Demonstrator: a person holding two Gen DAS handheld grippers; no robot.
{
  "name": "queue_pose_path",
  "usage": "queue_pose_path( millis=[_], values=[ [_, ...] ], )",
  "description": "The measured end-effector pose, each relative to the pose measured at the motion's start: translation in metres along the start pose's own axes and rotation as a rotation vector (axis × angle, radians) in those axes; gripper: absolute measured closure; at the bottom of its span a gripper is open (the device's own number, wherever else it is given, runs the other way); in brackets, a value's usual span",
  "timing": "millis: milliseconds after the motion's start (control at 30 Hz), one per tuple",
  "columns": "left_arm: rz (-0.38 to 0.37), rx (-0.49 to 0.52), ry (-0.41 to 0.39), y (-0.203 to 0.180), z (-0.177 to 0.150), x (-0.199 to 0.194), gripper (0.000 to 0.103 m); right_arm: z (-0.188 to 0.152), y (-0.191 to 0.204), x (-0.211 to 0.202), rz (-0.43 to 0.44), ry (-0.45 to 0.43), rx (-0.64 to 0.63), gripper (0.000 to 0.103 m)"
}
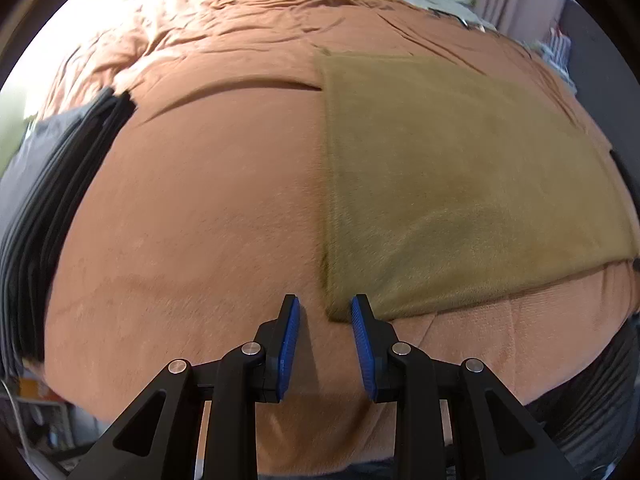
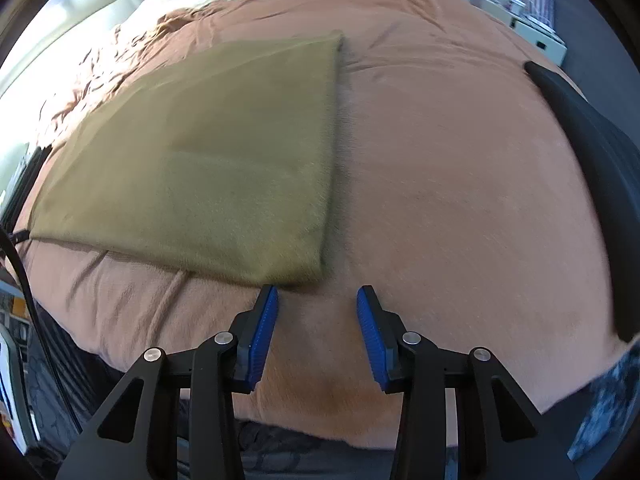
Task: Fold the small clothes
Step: 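Move both open grippers to the side edge of the folded shirt, then close both grippers on the side edge of the folded shirt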
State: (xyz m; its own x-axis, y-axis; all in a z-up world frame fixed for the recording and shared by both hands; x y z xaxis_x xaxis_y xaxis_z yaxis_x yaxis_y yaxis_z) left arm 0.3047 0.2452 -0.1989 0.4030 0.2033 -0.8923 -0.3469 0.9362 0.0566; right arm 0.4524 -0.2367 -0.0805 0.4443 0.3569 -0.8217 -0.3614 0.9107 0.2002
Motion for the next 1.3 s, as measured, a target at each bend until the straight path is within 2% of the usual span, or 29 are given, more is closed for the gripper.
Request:
queue_pose_path(
  millis=[67, 167, 333, 467, 733, 933, 1133, 1300],
  values=[
    [-0.027, -0.043, -0.017, 0.006, -0.001, -0.008, 0.073, -0.001, -0.006, -0.010, 0.048, -0.028, 0.061, 0.064],
    [-0.070, -0.116, -0.036, 0.013, 0.000, -0.016, 0.069, -0.007, -0.014, -0.023, 0.167, -0.083, 0.181, 0.064],
    [-0.183, -0.234, -0.011, 0.017, -0.003, -0.013, 0.068, -0.018, -0.023, -0.023, 0.324, -0.125, 0.328, 0.064],
    [-0.266, -0.329, 0.005, 0.020, -0.004, -0.007, 0.068, -0.023, -0.038, -0.020, 0.396, -0.149, 0.420, 0.064],
    [-0.366, -0.428, 0.053, 0.018, -0.011, 0.005, 0.068, -0.033, -0.057, 0.001, 0.405, -0.127, 0.487, 0.064],
    [-0.417, -0.502, 0.066, 0.021, -0.011, 0.011, 0.068, -0.034, -0.063, -0.001, 0.444, -0.161, 0.536, 0.064],
    [-0.440, -0.570, 0.032, 0.025, -0.006, 0.016, 0.068, -0.038, -0.071, 0.004, 0.470, -0.212, 0.586, 0.064],
    [-0.411, -0.586, -0.033, 0.029, -0.001, 0.015, 0.068, -0.038, -0.062, 0.009, 0.460, -0.242, 0.594, 0.064]
  ],
)
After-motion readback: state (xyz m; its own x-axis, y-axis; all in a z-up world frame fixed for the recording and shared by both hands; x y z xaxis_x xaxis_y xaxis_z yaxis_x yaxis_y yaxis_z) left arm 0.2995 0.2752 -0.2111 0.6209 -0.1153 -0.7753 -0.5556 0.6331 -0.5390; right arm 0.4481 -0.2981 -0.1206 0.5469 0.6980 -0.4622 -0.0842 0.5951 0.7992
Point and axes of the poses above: each gripper's, at about its wrist camera, not at the fingertips, and x roughly the way its jaws point, y to its left, z to its top, the point moved 4 cm from there along x, roughly the way its jaws point, and after that the axes turned 7 degrees about z, right-handed, at the moved point
